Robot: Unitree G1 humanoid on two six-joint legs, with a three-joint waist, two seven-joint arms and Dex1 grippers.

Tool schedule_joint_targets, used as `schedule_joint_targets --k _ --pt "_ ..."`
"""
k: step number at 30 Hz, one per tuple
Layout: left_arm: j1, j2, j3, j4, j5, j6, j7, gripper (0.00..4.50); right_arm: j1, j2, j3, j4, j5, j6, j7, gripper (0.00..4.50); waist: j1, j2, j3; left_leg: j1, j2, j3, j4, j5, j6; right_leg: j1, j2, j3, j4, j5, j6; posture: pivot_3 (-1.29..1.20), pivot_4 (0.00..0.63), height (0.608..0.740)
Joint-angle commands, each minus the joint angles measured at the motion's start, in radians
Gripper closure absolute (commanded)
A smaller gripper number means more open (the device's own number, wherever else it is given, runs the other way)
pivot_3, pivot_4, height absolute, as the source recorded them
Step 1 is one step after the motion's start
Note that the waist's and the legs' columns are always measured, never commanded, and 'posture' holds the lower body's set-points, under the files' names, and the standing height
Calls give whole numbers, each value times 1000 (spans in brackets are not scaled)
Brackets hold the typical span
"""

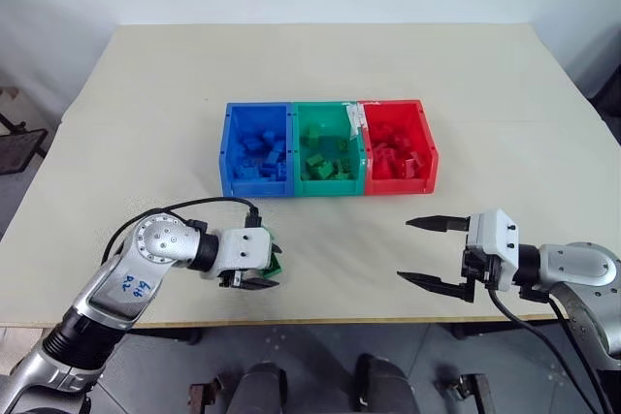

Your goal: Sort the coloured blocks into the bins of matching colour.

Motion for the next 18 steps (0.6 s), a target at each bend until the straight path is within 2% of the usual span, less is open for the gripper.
schedule_joint_targets --k 1,4,6,11,15,18 --pt "5 8 -10 -11 5 -2 -9 2657 4 -7 -28 -33 13 -4 -7 0 0 0 0 0 0 0 0 0 0 0 0 0 0 0 0 0 150 740" --pt "-6 -17 3 -6 -16 -6 0 2978 7 -7 -32 -34 15 -3 -13 0 0 0 0 0 0 0 0 0 0 0 0 0 0 0 0 0 150 740" --pt "-13 -40 17 -8 -42 11 10 2998 12 -6 -38 -37 18 -1 -18 0 2 0 0 0 0 0 0 0 0 0 0 0 0 0 0 0 150 740" --pt "-188 -260 102 0 -179 136 140 2998 98 59 -210 -92 110 73 -167 0 29 -3 0 -4 0 -1 6 -1 1 0 0 0 0 1 1 0 150 740" --pt "-310 -370 106 116 -142 111 252 2998 142 122 -275 -144 144 108 -273 0 26 -4 -1 -1 -1 0 5 -1 1 1 0 1 1 2 2 0 150 740" --pt "-409 -441 81 294 -74 46 340 2998 174 182 -343 -172 170 119 -369 0 25 -4 -1 -1 -1 0 4 -1 1 1 0 2 0 2 2 0 150 740"
